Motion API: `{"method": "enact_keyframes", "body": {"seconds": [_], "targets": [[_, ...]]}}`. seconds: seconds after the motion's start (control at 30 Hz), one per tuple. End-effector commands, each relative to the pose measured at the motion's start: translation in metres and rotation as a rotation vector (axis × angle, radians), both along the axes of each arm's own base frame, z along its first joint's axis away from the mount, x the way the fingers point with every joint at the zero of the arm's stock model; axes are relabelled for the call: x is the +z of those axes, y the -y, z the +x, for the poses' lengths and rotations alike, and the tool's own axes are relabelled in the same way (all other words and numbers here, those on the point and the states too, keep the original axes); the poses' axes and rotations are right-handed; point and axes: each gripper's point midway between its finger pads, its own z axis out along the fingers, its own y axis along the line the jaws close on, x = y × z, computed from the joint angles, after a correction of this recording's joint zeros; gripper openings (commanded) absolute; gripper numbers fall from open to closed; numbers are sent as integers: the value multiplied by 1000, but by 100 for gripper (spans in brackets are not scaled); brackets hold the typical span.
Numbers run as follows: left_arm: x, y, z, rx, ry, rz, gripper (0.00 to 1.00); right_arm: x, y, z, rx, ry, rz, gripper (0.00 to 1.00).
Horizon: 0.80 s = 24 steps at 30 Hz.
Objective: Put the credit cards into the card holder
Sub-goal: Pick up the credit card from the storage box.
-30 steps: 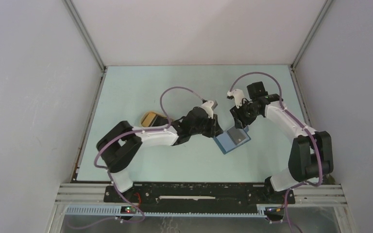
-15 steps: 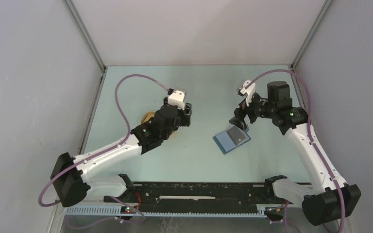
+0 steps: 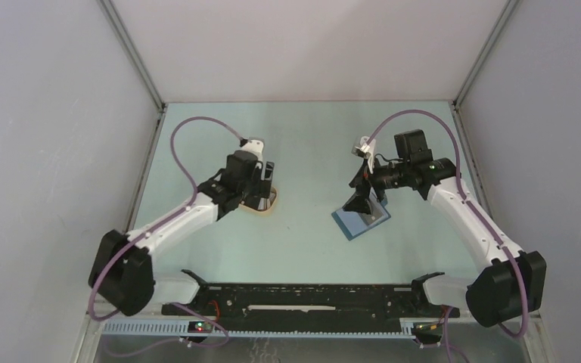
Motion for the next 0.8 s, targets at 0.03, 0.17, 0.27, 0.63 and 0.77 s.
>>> {"method": "enact_keyframes", "body": {"seconds": [0.03, 0.17, 0.27, 0.63, 0.77], "targets": [[-9, 8, 12, -35, -104, 50, 86, -6, -3, -2, 35, -31, 14, 95], [-18, 5, 19, -36, -150, 47, 78, -14, -5, -1, 37, -56, 1, 94], [-23, 10, 19, -64, -177, 38, 69, -17, -6, -1, 42, -61, -8, 94], [-45, 10, 30, -38, -298, 116, 70, -23, -4, 2, 34, -68, -26, 94], [-47, 8, 32, -21, -304, 130, 72, -24, -5, 2, 37, -73, -28, 94]]}}
